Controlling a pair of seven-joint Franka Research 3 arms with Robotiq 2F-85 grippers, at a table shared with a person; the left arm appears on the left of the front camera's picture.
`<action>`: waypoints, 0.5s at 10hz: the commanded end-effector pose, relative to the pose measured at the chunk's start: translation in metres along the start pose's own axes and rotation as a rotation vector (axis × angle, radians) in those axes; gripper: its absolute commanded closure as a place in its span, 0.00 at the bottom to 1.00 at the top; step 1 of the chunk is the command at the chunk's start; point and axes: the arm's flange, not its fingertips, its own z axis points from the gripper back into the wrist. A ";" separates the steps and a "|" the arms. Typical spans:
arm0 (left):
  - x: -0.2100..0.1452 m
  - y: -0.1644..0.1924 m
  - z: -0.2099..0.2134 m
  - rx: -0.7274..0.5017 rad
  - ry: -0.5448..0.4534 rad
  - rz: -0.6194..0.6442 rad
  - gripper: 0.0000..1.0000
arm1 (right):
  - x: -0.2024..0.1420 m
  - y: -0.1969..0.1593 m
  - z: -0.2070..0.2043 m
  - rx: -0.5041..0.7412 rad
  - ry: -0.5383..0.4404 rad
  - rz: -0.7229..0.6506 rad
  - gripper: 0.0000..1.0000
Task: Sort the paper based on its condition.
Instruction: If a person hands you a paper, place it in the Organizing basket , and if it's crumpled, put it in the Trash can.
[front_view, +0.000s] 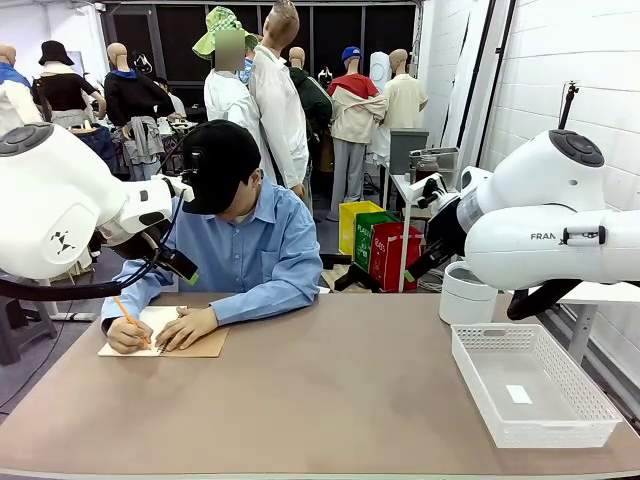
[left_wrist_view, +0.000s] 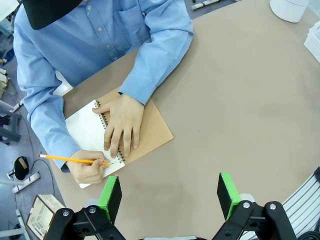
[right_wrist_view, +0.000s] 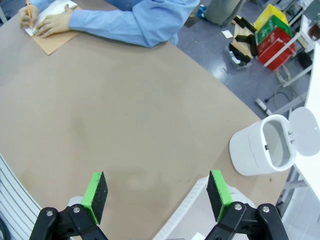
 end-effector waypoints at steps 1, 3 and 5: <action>-0.001 0.000 -0.001 0.000 0.007 0.000 0.00 | 0.000 -0.001 0.000 0.005 -0.001 -0.003 0.00; -0.001 0.000 -0.001 0.000 0.007 0.000 0.00 | 0.000 -0.001 0.000 0.005 -0.001 -0.003 0.00; -0.001 0.000 -0.001 0.000 0.007 0.000 0.00 | 0.000 -0.001 0.000 0.005 -0.001 -0.003 0.00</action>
